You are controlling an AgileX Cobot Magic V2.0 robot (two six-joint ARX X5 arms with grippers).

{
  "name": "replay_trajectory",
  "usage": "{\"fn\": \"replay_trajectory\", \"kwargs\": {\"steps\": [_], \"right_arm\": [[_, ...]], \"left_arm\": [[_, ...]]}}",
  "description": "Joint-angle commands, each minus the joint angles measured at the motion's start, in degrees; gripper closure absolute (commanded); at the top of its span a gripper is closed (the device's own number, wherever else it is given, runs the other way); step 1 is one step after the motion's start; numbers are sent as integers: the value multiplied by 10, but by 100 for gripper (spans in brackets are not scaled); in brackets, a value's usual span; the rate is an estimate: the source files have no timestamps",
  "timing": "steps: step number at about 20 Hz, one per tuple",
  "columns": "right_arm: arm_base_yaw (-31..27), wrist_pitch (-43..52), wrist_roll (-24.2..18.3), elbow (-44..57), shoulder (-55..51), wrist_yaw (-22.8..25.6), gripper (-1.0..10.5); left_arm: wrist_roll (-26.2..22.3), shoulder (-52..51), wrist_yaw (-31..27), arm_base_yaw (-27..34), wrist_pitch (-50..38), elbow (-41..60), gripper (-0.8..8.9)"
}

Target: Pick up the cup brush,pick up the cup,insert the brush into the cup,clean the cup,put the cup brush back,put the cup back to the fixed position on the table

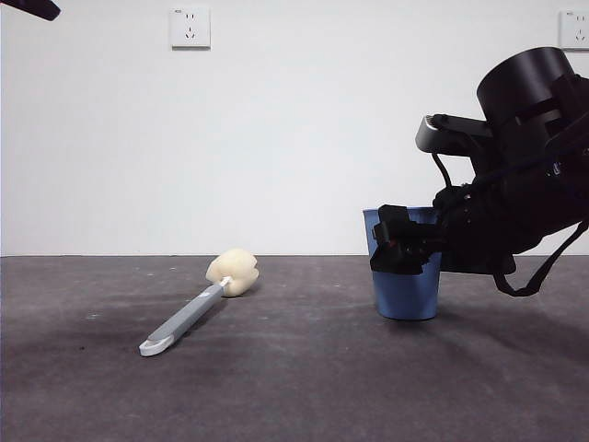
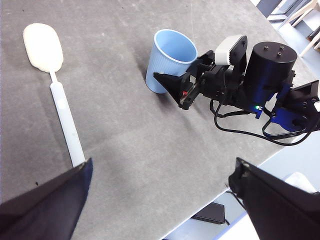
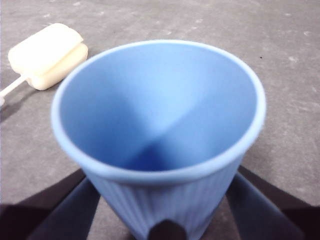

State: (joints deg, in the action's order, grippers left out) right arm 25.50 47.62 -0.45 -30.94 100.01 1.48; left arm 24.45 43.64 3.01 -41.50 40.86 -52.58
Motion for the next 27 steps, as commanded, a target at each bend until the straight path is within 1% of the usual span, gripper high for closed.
{"fn": "replay_trajectory", "kwargs": {"steps": [1,5,6,11,14,15,17,18,19,22,25,27], "right_arm": [[1,-20,-1,6,8,-1,655],[1,-47,0,6,4,0,391],[1,-57,0,6,-2,0,354],[1,-107,0,6,-68,-1,343],[2,-209,11,5,-155,-1,343],[5,-256,26,6,-193,-1,343],[15,-355,79,5,-275,-7,344],[24,-406,96,5,-322,-17,348],[35,-446,110,5,-361,-17,348],[75,-598,131,-13,-477,-22,348],[100,-720,145,-50,-550,-61,350],[114,-789,155,-83,-578,-92,352]], "left_arm": [[-7,-1,1,-2,-1,4,342],[-7,-1,1,-2,-1,4,342],[-7,-1,1,-2,-1,4,342],[-7,-1,1,-2,-1,4,342],[-7,-1,1,-2,0,4,342],[-7,-1,1,-2,0,4,342],[-7,-1,1,-2,0,4,342],[-8,-1,1,-2,0,4,342],[-10,-1,1,-2,0,4,342],[-28,-1,2,-2,0,4,343],[-59,-1,4,-2,9,4,343],[-81,-1,4,-2,26,4,344]]}}
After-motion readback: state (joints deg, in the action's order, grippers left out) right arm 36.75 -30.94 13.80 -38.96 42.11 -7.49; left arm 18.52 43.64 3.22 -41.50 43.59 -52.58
